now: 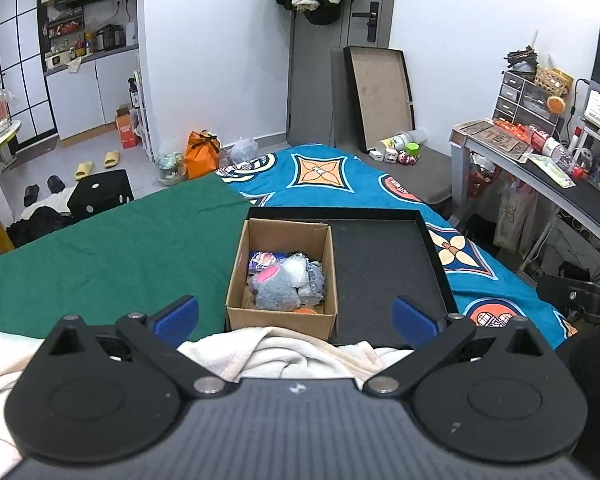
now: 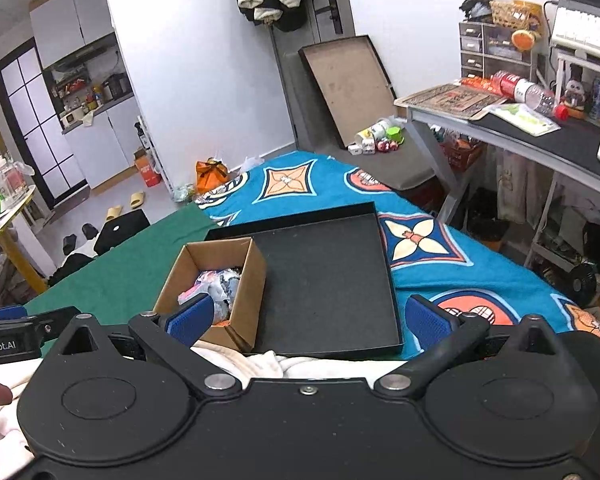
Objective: Organize soft objects
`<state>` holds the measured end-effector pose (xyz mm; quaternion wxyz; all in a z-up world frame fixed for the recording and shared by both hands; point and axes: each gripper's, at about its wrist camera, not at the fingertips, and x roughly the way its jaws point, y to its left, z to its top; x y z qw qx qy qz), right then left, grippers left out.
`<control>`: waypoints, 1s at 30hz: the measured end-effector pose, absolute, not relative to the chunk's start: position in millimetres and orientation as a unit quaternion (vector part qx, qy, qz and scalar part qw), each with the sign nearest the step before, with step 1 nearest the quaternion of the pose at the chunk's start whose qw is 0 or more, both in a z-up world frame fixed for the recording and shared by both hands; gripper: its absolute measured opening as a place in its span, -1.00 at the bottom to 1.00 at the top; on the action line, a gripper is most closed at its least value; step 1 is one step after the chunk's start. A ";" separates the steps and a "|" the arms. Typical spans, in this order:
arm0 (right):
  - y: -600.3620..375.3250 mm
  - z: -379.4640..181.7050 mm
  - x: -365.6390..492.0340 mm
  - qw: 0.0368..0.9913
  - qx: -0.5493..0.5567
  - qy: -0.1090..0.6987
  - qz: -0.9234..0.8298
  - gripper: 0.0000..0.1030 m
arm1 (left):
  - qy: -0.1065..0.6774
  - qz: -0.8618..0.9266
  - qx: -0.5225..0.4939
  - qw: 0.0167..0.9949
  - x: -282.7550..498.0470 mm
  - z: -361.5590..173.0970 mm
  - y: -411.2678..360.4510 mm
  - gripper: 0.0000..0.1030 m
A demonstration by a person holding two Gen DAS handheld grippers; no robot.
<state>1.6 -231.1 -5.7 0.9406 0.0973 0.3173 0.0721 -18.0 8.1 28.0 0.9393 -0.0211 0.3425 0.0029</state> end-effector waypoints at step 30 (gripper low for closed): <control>-238.5 0.4 -30.7 0.946 0.089 0.304 0.068 1.00 | 0.324 -0.004 -0.007 0.946 -48.4 35.6 -2.0 0.99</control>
